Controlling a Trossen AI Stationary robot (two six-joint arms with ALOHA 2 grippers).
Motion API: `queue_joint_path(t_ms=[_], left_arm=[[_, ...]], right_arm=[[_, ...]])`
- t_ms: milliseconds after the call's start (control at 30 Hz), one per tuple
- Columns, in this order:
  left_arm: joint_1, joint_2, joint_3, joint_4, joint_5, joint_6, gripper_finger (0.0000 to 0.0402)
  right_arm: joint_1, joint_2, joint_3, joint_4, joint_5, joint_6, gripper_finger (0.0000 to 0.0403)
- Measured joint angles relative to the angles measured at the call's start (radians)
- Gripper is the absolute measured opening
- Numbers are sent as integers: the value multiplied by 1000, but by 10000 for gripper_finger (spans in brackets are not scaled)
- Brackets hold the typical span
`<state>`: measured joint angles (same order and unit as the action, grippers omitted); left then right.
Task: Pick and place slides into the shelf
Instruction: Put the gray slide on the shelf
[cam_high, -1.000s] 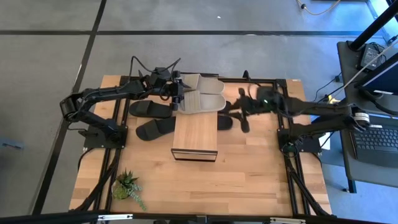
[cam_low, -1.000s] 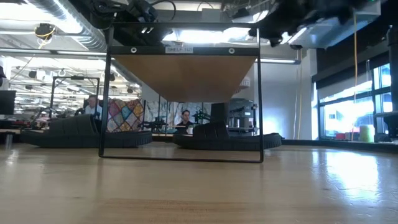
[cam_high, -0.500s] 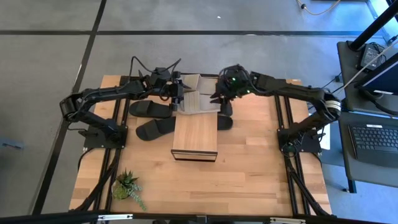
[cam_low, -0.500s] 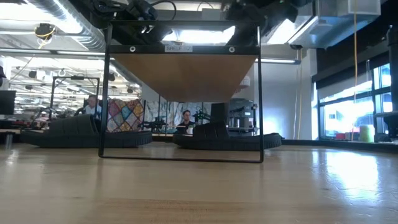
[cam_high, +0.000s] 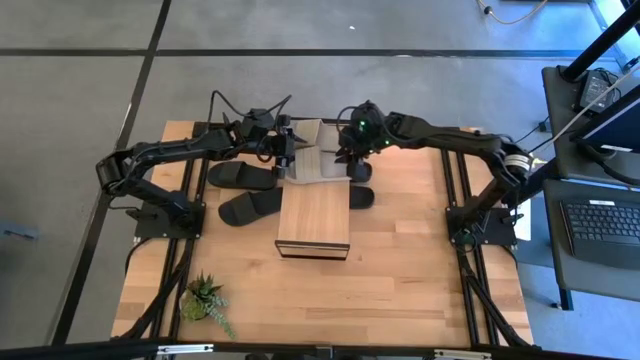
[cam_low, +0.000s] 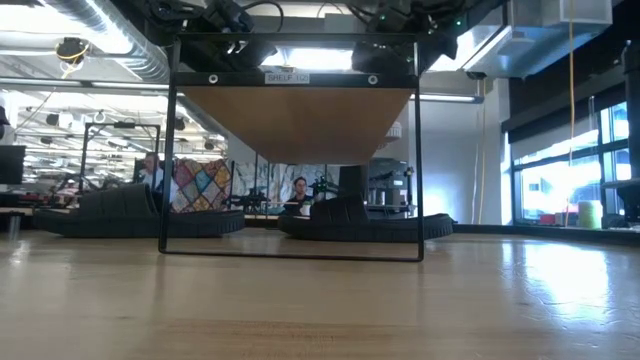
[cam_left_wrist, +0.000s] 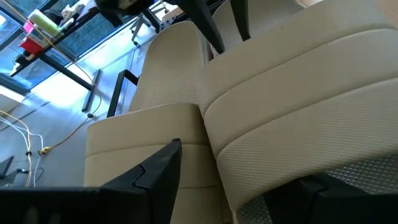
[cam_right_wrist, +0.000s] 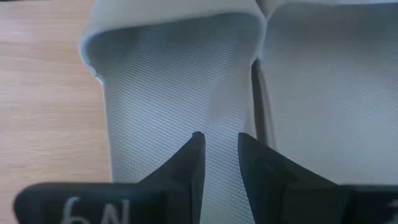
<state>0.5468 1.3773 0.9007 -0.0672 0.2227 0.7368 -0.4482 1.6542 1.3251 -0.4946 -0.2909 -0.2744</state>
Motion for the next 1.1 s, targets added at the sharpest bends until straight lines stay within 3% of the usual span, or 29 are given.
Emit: queue_joint_path(t_ms=[667, 1100], left_arm=[[-1, -1, -1, -14, -74, 6, 192], [1, -139, -5, -149, -106, 1, 192]], right_arm=[[-18, 50, 5, 6, -9, 12, 97], [-18, 52, 3, -3, -7, 13, 97]])
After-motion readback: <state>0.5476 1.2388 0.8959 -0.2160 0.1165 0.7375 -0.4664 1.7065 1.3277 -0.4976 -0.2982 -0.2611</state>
